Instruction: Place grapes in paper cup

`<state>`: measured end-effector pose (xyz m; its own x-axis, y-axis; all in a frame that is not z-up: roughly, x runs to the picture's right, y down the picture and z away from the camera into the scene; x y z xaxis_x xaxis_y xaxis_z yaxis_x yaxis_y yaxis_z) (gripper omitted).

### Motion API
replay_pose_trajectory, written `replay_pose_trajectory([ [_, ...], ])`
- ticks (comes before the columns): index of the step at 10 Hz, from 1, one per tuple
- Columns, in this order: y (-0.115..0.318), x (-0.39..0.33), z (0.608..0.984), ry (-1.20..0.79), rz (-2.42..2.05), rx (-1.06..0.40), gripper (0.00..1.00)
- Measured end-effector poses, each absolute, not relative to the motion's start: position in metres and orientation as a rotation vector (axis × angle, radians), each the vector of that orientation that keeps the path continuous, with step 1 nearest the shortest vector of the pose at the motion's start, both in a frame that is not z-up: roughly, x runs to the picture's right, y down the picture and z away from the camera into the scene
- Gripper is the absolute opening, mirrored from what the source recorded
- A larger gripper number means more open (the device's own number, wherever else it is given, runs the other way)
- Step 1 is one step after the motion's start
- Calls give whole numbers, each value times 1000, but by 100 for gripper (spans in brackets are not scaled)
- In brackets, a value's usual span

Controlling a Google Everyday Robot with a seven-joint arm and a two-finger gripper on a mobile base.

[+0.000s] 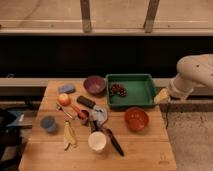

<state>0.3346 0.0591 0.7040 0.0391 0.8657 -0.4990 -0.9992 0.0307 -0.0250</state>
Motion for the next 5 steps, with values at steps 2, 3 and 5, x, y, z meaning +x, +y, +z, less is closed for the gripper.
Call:
replay_pose_trajectory([
  [2,59,335,704,393,1495,-420,80],
  [3,59,335,704,386,1493,-417,80],
  [5,47,331,695,326,1425,-386,80],
])
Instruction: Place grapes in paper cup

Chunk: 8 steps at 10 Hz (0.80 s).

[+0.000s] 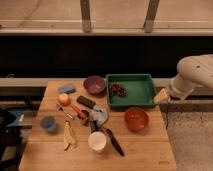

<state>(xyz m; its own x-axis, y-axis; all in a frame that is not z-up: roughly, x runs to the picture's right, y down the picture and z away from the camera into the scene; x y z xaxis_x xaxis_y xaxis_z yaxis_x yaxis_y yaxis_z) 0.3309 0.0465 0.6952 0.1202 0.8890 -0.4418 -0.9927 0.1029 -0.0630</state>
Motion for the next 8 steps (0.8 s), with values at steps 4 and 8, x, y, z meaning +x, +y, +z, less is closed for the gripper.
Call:
replay_pose_trajectory([
  [4,-7,299,682,121,1261,-321,80],
  [8,-34,254,692,-1,1171,-313,80],
])
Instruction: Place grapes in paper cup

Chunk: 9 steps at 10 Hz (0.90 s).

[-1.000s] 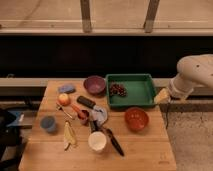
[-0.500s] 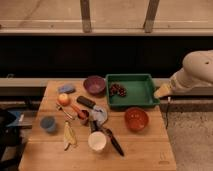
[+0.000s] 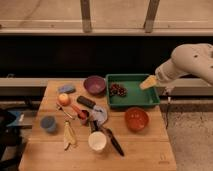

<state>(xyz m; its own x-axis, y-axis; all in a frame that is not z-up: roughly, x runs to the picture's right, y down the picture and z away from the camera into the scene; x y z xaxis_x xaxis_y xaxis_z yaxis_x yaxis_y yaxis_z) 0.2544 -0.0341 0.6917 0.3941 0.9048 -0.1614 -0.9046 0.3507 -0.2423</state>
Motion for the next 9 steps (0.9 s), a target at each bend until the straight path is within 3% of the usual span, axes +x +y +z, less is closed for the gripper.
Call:
replay_pose_trajectory([
  [5,-30,256,696,4,1164,-324,80],
  [9,-33,206,746,-48,1100,-382,80],
])
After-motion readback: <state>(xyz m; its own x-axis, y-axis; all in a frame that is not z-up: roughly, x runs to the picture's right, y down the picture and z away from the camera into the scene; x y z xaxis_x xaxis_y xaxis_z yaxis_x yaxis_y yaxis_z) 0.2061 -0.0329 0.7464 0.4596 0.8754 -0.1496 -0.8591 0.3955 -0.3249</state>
